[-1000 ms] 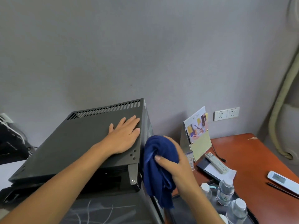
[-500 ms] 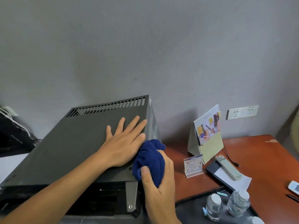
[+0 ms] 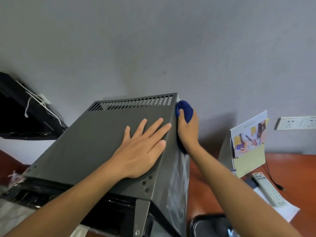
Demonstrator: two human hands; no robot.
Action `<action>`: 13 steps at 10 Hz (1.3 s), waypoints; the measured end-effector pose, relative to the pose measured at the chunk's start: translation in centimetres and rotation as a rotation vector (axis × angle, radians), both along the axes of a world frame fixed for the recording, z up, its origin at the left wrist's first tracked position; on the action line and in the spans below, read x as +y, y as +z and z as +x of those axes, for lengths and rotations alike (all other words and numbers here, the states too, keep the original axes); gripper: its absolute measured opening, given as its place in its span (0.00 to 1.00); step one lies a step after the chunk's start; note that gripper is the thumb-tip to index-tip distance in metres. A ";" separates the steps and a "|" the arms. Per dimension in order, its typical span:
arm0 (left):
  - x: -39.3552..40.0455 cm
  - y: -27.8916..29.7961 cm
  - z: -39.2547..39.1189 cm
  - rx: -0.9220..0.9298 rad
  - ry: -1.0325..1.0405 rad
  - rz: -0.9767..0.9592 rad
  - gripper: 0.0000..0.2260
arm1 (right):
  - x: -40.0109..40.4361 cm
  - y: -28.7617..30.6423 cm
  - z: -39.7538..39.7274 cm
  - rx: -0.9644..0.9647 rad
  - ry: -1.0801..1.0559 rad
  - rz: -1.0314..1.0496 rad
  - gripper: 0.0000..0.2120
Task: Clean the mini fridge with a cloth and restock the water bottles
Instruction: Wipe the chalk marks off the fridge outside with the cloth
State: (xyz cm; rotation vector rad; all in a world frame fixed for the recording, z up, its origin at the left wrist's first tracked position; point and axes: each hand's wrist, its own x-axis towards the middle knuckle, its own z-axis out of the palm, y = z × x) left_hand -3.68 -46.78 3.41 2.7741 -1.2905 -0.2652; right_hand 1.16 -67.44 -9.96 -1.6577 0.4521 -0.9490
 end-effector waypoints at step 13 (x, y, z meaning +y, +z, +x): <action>-0.9 -0.4 0.4 -0.023 0.031 -0.013 0.27 | 8.0 0.9 -10.6 -0.193 0.067 0.099 0.22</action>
